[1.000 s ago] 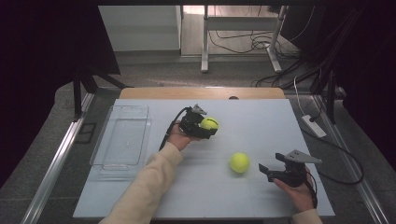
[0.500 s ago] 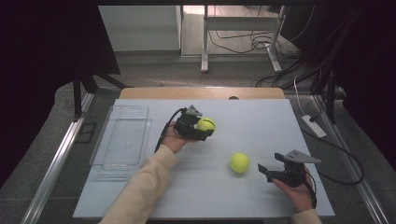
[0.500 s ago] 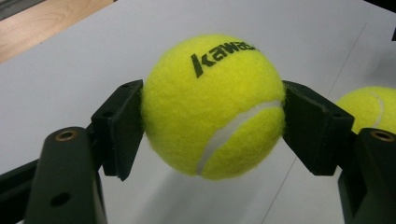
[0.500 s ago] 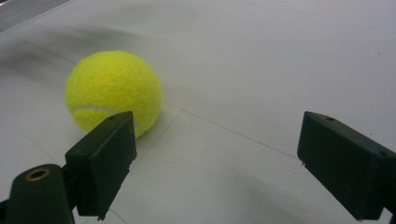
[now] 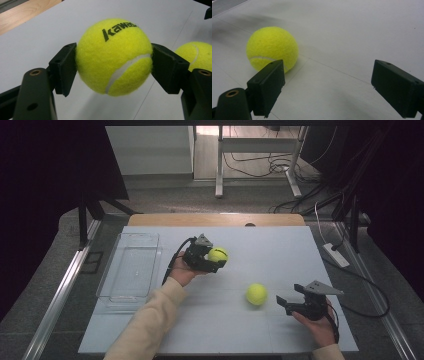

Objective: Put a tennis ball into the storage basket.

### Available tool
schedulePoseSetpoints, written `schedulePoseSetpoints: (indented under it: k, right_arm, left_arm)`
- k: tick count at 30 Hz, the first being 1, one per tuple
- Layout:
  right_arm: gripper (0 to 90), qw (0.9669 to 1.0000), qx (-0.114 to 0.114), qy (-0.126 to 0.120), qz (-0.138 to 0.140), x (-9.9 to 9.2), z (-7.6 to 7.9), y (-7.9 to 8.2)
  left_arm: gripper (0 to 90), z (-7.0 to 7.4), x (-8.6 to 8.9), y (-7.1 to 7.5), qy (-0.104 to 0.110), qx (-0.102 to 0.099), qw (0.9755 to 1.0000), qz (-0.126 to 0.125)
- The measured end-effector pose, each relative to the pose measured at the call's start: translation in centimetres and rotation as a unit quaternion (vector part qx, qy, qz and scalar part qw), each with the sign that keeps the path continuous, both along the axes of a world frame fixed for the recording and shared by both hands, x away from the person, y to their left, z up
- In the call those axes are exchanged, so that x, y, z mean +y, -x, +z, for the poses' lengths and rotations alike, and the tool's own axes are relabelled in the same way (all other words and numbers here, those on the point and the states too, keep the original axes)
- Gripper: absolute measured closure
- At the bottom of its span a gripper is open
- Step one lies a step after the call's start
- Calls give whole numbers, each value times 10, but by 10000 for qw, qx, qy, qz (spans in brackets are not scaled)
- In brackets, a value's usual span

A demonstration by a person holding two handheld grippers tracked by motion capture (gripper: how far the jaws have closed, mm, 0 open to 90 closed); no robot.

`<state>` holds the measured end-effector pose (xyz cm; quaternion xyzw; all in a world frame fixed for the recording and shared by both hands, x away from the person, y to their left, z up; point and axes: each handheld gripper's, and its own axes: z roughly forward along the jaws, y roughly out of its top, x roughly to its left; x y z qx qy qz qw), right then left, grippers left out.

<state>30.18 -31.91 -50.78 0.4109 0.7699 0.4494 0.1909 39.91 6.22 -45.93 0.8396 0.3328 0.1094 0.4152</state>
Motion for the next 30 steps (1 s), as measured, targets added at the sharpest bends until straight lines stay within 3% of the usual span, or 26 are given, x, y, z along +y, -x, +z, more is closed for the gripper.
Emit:
schedulePoseSetpoints:
  k: [30]
  right_arm:
    - [119,10000,2,26,8,1,-1,0]
  left_arm:
    - [272,16,24,15,194,-289,9993,109]
